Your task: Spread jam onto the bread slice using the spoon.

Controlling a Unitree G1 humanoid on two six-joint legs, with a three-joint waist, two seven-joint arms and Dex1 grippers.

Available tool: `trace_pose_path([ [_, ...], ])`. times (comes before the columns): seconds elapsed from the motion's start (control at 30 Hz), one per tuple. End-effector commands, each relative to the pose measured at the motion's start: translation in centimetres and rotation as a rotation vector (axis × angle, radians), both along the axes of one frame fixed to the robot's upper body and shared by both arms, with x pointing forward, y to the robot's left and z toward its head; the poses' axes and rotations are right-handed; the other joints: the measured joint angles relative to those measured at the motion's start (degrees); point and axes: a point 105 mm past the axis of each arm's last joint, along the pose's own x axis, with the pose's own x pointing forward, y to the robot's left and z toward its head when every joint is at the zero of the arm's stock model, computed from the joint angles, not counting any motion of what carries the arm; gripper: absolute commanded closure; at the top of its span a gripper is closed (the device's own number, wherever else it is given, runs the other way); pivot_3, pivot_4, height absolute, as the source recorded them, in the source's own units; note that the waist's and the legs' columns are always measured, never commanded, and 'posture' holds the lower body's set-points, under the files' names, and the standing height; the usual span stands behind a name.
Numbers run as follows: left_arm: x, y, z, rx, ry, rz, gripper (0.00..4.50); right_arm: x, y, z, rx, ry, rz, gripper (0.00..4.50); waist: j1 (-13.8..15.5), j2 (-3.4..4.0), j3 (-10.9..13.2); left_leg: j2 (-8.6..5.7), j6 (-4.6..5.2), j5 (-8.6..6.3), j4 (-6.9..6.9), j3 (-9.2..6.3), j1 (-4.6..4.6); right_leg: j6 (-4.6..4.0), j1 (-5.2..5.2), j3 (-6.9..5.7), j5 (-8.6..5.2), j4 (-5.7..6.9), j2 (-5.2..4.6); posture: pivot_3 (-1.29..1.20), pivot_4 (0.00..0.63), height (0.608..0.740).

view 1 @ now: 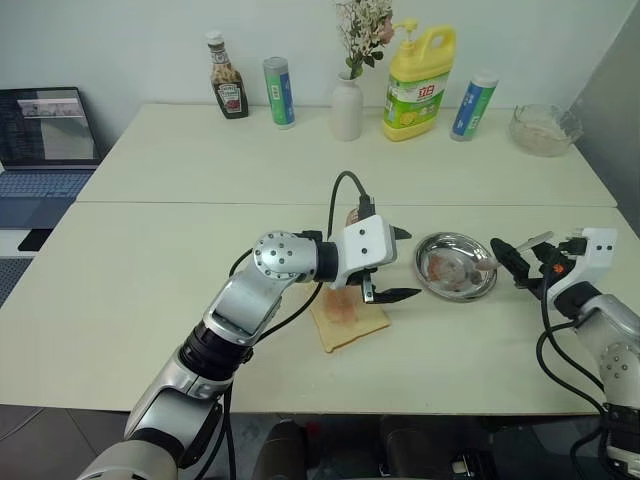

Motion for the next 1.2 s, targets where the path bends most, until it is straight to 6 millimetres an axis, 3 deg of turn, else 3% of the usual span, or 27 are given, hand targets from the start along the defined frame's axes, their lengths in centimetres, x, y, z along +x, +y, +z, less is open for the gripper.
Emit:
trace_pose_path([
  [0.03,-0.3,-0.1,0.5,-0.015,-0.034,-0.007,0.0,-0.6,1.4,2.1,-0.016,-0.085,0.085,0.02,0.0,0.0,0.0,0.0,0.0,0.0,0.0,0.0,0.0,0.0,0.0,0.0,0.0,0.0,0.0,0.0,0.15,0.74],
  [0.1,-0.3,0.0,0.5,-0.015,-0.034,-0.006,0.0,-0.8,2.0,2.2,-0.033,-0.086,0.117,0.02,0.0,0.0,0.0,0.0,0.0,0.0,0.0,-0.01,0.01,0.0,0.0,0.0,0.0,0.0,0.0,0.0,0.15,0.74],
  [0.27,-0.2,0.1,0.5,-0.014,-0.038,-0.002,0.0,-0.9,3.2,2.1,-0.361,-0.143,0.219,0.02,0.0,0.0,0.0,-0.01,0.0,0.0,0.03,0.01,0.01,0.01,0.0,0.0,0.0,0.0,-0.01,0.0,0.15,0.74],
  [0.43,-0.2,0.1,0.5,-0.015,-0.042,-0.001,0.0,-0.7,2.8,1.6,-0.487,-0.161,0.229,0.02,0.0,0.0,0.0,-0.01,0.0,0.0,0.03,0.0,0.02,0.0,0.01,-0.01,0.0,0.01,0.0,0.0,0.15,0.74],
  [0.53,-0.1,0.1,0.6,-0.017,-0.044,0.001,0.0,-0.4,2.3,2.3,-0.45,-0.202,0.174,0.02,0.0,0.0,0.0,-0.01,-0.01,0.01,0.04,0.0,0.02,0.0,0.02,-0.01,0.0,0.02,-0.01,0.0,0.15,0.74],
  [0.67,-0.1,0.2,0.5,-0.013,-0.048,0.001,0.0,0.6,0.2,3.7,-0.286,-0.232,-0.004,0.02,-0.1,-0.01,0.0,0.0,-0.06,0.04,0.04,0.0,0.05,-0.01,0.02,0.02,0.0,0.07,0.0,0.0,0.15,0.74],
  [0.8,-0.1,0.2,0.5,-0.013,-0.05,0.001,0.0,0.7,0.1,4.9,-0.17,-0.259,-0.029,0.02,0.0,0.0,0.0,-0.01,-0.16,0.1,0.03,-0.03,0.06,-0.01,0.05,-0.02,0.01,0.08,-0.01,0.0,0.15,0.74],
  [1.03,0.1,0.8,1.0,-0.028,-0.057,0.022,0.0,0.4,1.4,6.0,-0.175,-0.288,0.039,0.02,0.0,0.0,0.0,-0.01,-0.16,0.09,0.03,-0.01,0.07,-0.01,0.05,-0.01,0.01,0.08,-0.01,0.0,0.15,0.74],
  [1.2,0.4,3.9,2.0,-0.051,-0.057,0.111,0.0,-0.9,2.9,6.6,-0.266,-0.299,0.152,0.02,-0.1,0.0,0.0,0.0,-0.15,0.1,-0.01,-0.04,0.09,-0.01,0.04,-0.01,0.0,0.09,0.0,0.0,0.15,0.74],
])
